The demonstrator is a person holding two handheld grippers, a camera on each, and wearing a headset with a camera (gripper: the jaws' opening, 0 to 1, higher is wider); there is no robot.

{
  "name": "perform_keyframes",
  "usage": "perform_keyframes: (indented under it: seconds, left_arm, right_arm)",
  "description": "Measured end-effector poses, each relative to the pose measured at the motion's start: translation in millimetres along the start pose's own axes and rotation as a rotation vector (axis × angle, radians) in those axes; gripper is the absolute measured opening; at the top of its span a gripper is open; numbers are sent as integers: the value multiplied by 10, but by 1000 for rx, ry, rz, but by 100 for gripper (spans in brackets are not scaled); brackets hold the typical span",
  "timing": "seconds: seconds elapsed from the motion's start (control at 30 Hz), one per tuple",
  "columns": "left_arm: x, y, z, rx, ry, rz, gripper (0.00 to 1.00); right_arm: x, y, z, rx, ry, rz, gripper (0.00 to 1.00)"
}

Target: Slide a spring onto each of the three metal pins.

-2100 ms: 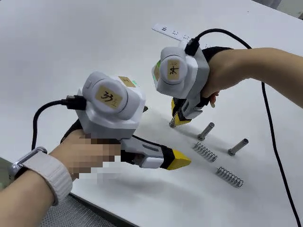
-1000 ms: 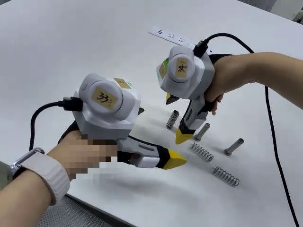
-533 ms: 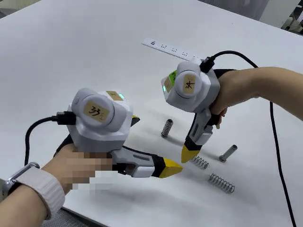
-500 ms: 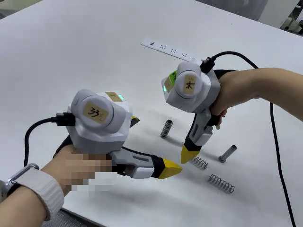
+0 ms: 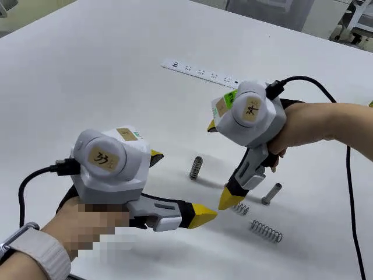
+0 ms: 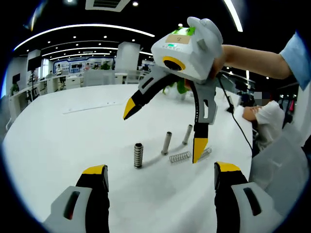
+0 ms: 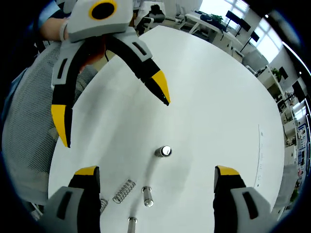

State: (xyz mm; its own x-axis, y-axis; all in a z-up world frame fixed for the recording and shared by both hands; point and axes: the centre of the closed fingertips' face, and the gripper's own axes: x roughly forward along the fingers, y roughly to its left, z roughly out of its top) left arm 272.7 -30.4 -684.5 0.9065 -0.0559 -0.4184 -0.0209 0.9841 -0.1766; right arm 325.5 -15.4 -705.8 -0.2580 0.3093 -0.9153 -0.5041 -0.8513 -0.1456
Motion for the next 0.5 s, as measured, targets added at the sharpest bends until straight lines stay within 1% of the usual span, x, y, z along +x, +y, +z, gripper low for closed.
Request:
perform_keyframes:
  seconds: [0.1, 0.13, 0.17, 0.27, 0.43, 0.5]
  left_arm:
    - [2, -1, -10, -5, 1, -1, 92]
    - [0, -2, -9, -12, 0, -1, 92]
    - [-2, 2, -15, -14, 3, -1, 91]
    - [-13, 38, -32, -18, 7, 9, 91]
    - [-12, 46, -45, -16, 12, 16, 91]
    - [-15, 55, -52, -17, 12, 16, 91]
  right_arm:
    - [-71, -27, -11, 42, -36, -31, 99]
    - [-96, -28, -19, 56, -56, -41, 99]
    - [-107, -24, -35, 67, -63, -46, 98]
    - [-179, 26, -92, 97, -82, -63, 98]
    - [-276, 135, -211, 148, -103, -87, 97]
    - [-312, 155, -279, 171, -121, -103, 96]
